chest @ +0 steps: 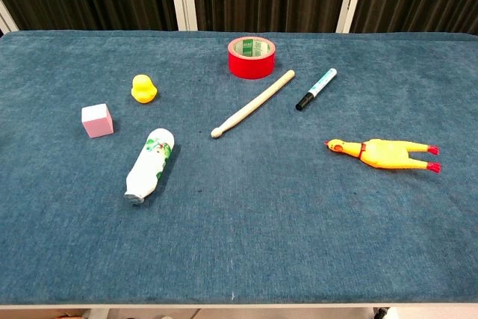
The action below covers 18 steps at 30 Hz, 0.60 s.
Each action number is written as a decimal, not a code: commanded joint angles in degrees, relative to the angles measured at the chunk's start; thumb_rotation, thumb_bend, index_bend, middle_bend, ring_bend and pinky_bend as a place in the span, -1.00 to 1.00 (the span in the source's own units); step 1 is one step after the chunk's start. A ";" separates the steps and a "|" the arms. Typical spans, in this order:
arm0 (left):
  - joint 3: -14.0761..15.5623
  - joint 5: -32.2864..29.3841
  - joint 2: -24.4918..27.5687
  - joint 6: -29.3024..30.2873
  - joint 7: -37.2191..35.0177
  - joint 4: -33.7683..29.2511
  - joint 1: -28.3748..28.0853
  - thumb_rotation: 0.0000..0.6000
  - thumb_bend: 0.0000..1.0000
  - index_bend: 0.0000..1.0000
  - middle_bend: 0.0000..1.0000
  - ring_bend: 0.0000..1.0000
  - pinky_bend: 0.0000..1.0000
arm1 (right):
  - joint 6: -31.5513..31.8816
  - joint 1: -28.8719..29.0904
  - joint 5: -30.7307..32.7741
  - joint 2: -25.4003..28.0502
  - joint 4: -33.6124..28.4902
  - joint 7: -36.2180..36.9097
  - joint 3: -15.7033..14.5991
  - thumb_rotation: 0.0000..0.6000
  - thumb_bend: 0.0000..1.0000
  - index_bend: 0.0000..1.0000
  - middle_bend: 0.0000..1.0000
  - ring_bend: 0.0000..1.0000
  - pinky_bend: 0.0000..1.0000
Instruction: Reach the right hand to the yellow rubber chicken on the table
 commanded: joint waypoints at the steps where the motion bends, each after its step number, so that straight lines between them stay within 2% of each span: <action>1: 0.00 0.03 0.00 0.10 0.00 0.02 0.05 1.00 -0.42 -0.81 -1.00 -0.99 -0.81 | 0.01 -0.02 0.09 0.00 -0.06 -0.01 0.03 1.00 -0.52 -1.00 -0.90 -0.97 -0.93; 11: -0.01 -0.19 0.12 0.15 0.00 -0.02 0.19 1.00 -0.42 -0.81 -1.00 -0.99 -0.81 | -0.31 -0.06 0.87 0.09 -0.36 -0.22 0.08 1.00 -0.52 -1.00 -0.90 -0.97 -0.93; 18: 0.01 -0.25 0.17 0.55 0.17 -0.41 0.47 1.00 -0.41 -0.81 -1.00 -0.99 -0.81 | -2.20 0.62 3.04 -2.56 -3.14 -7.41 0.27 1.00 -0.52 -1.00 -0.89 -0.86 -0.93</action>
